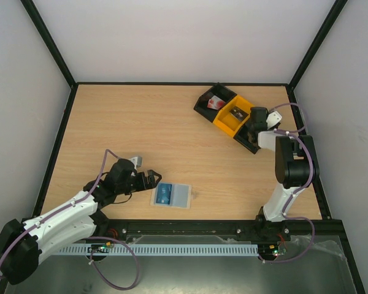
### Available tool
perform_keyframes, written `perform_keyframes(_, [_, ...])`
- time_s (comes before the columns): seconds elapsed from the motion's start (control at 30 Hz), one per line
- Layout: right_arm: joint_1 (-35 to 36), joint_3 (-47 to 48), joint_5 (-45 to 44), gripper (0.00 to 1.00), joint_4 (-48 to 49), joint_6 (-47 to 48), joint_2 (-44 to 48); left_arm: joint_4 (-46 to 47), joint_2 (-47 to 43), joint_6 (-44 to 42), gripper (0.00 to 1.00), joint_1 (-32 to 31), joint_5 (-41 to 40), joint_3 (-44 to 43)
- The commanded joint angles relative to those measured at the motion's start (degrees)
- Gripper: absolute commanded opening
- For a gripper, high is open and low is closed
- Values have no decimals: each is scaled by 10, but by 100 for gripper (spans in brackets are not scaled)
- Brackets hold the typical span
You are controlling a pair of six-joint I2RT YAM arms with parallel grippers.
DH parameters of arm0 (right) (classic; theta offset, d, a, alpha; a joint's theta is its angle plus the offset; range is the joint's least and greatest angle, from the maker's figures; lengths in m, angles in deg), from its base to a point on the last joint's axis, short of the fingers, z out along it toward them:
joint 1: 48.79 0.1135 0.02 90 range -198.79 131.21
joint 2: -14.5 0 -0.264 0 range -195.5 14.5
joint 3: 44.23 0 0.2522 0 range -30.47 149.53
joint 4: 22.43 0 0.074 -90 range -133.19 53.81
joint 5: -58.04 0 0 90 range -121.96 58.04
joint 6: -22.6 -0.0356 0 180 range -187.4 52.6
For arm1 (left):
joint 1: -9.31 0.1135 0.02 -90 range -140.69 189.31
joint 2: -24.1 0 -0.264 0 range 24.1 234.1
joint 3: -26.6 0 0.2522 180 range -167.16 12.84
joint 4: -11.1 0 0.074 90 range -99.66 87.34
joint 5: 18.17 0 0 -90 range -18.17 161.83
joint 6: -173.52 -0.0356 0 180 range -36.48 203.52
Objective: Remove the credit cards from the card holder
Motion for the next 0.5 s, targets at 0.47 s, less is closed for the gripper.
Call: perform_keyframes(0.47, [-1, 118, -60, 49, -225, 22, 14, 20, 26, 30, 100, 4, -5, 17])
